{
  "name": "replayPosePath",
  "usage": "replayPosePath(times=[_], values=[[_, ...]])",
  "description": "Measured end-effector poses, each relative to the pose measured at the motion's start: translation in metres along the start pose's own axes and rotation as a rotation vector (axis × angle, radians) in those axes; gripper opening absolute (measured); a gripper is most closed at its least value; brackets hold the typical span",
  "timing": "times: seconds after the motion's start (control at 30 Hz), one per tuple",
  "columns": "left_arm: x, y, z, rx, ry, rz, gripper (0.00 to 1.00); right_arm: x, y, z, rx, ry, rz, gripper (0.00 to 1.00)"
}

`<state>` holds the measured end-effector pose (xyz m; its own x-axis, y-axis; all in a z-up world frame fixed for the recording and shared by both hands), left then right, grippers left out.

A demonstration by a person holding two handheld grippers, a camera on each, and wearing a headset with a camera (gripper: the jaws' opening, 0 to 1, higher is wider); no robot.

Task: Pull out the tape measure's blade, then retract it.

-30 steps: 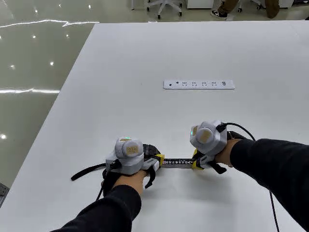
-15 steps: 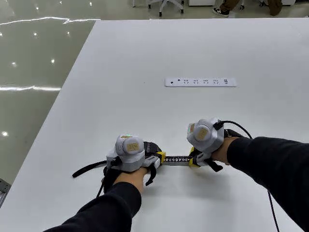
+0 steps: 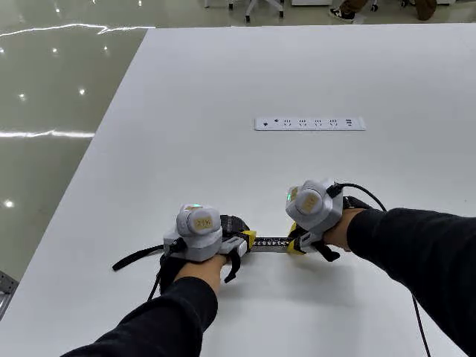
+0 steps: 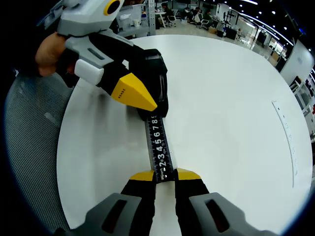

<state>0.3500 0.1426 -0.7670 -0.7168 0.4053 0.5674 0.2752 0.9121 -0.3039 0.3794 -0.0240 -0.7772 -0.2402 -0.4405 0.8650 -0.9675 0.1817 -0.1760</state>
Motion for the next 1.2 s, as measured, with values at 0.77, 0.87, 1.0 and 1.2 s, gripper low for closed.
replayPosePath(times=[0.77, 0.87, 1.0, 1.2], values=[[-0.001, 0.000, 0.000, -0.001, 0.002, 0.004, 0.59, -0.010, -0.001, -0.013, -0.017, 0.007, 0.004, 0.10], [0.000, 0.000, 0.000, 0.000, 0.002, 0.004, 0.59, -0.014, -0.003, -0.015, -0.032, 0.017, 0.004, 0.10], [0.000, 0.000, 0.000, 0.002, 0.002, 0.006, 0.59, -0.016, -0.003, -0.018, -0.034, 0.015, 0.002, 0.10], [0.000, 0.000, 0.000, 0.004, 0.001, 0.008, 0.59, -0.022, -0.003, -0.024, -0.024, 0.014, -0.003, 0.09]])
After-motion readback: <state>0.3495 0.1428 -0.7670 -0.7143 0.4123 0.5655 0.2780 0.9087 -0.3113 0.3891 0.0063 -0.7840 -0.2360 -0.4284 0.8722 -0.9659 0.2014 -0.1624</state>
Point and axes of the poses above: the centre of the closed fingertips' face, and the gripper's own axes: x roughly backward along the fingers, y roughly to its left, z roughly out of its underside, the point moved 7 cm from there along x, roughly backward along the fingers, and after that the axes turned 11 degrees about z, right-handed, at the moved point
